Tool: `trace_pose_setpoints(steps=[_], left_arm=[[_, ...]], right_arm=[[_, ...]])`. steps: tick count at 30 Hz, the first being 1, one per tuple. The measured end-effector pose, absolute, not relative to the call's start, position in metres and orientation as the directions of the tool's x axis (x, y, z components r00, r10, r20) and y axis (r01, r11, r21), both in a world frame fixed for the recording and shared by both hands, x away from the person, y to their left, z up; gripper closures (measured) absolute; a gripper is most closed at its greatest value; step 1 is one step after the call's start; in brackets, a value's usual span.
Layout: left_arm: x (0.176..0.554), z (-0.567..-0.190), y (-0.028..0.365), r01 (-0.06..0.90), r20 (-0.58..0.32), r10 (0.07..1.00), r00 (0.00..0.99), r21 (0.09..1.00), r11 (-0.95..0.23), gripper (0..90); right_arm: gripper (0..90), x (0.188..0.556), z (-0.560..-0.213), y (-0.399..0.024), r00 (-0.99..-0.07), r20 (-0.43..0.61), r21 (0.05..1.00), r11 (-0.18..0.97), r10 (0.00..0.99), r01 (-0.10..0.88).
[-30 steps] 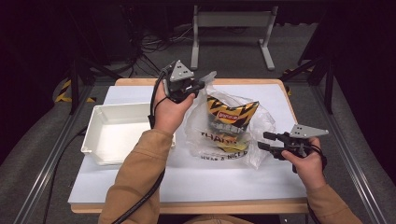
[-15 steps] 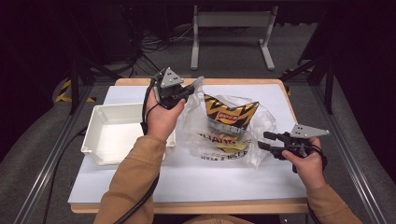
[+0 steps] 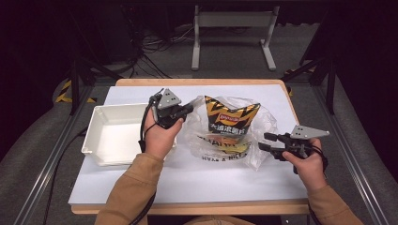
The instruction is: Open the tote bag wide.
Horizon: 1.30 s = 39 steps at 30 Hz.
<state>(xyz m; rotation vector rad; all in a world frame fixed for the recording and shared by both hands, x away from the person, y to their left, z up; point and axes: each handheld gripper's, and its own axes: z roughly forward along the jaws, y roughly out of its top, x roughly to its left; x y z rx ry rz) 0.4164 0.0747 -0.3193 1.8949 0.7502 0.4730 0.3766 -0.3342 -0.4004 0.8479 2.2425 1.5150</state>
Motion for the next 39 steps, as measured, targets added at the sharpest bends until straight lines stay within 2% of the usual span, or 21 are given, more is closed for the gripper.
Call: trace_pose_setpoints(steps=[14, 18, 29, 33, 39], left_arm=[[0.409, -0.361, 0.051, 0.364, -0.04, 0.67, 0.741, 0.863, -0.35, 88.3], [0.408, -0.375, 0.046, 0.411, -0.066, 0.687, 0.724, 0.841, -0.352, 87.1], [0.404, -0.402, 0.025, 0.475, -0.052, 0.704, 0.708, 0.773, -0.421, 81.9], [0.404, -0.412, 0.022, 0.485, -0.048, 0.703, 0.709, 0.757, -0.437, 77.8], [0.406, -0.427, 0.015, 0.509, -0.055, 0.704, 0.708, 0.732, -0.454, 76.1]], right_arm=[[48.7, 0.377, -0.403, -0.333, -0.777, 0.072, 0.912, 0.273, 0.625, 0.305], [48.8, 0.378, -0.404, -0.333, -0.777, 0.074, 0.911, 0.275, 0.625, 0.308], [48.9, 0.382, -0.411, -0.329, -0.765, 0.072, 0.898, 0.293, 0.64, 0.33], [43.0, 0.385, -0.416, -0.328, -0.752, 0.067, 0.883, 0.313, 0.655, 0.351], [37.9, 0.389, -0.421, -0.325, -0.742, 0.054, 0.868, 0.336, 0.668, 0.366]])
